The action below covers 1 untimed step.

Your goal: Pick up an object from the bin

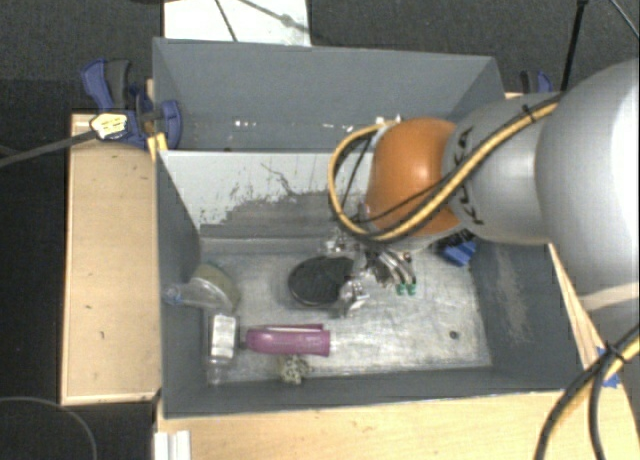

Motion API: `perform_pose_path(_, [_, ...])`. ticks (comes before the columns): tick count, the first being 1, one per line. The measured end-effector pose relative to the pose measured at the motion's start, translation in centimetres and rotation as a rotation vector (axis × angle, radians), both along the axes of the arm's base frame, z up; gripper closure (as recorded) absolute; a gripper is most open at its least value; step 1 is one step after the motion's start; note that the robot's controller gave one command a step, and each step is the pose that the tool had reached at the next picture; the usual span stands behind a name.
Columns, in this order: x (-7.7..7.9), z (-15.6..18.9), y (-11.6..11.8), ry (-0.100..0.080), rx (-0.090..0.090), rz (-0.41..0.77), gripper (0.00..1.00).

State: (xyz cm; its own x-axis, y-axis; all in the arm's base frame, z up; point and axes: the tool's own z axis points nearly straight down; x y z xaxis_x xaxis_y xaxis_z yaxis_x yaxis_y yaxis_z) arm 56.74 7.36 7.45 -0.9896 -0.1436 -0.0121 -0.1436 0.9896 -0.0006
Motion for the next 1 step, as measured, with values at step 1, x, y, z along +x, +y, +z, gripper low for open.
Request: perform_pose_path(1, [-1.07,12.76,-4.57,0.003,-0.004,0.218,1.00])
